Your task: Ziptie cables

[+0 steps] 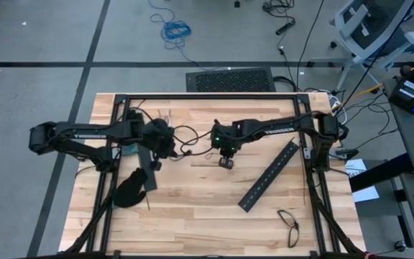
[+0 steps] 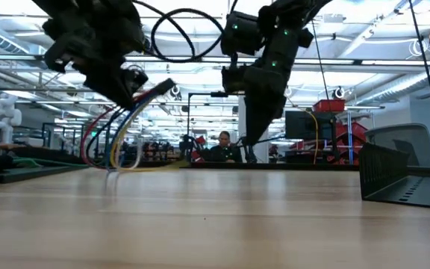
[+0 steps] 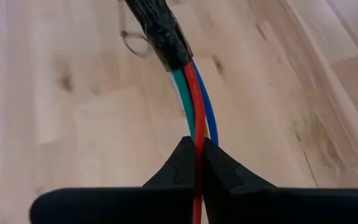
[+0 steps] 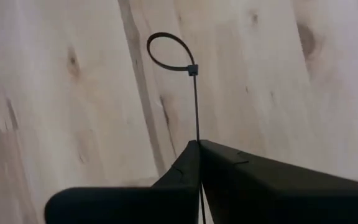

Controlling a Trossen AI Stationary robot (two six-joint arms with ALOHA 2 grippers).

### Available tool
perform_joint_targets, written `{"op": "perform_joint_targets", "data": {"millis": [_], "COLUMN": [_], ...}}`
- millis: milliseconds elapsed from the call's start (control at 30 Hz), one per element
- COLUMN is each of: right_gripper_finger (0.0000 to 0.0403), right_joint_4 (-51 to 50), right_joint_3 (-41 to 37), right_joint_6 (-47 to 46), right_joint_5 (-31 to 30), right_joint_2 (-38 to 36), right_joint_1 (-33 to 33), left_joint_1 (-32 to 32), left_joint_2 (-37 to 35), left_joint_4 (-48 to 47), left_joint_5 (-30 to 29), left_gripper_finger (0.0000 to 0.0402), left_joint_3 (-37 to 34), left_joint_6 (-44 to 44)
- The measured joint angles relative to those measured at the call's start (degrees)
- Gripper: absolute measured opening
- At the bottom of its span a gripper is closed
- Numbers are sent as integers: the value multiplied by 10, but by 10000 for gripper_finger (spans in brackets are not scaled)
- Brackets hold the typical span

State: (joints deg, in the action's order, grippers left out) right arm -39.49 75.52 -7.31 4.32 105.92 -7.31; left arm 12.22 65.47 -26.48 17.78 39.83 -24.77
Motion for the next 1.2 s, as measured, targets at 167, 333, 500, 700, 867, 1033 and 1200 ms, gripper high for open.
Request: {"op": "perform_joint_targets", "data": {"millis": [167,333,500,700,867,1033,1200], "right_gripper_finger": [0,0,0,0,0,0,0], "right_joint_4": [-81,-92,-76,-76,-74,-65,-56], "right_joint_3": [68,130,151,151,151,151,152], "right_joint_6": [86,113,88,80,74,71,67], "right_joint_5": [-30,-27,1,6,18,21,12], "right_joint_2": [-1,-14,-22,-23,-24,-25,-25], "right_joint_1": [0,-1,-1,5,4,0,-4], "left_joint_1": [-28,-44,-44,-44,-49,-49,-48], "left_joint_2": [51,86,89,77,65,50,30], "left_joint_4": [13,44,116,117,99,103,129], "left_joint_5": [2,-5,-42,-83,-108,-121,-152], "left_gripper_finger": [11,5,4,4,4,4,4], "left_joint_3": [0,0,0,0,0,0,0], "left_joint_6": [-5,55,90,115,124,124,124]}}
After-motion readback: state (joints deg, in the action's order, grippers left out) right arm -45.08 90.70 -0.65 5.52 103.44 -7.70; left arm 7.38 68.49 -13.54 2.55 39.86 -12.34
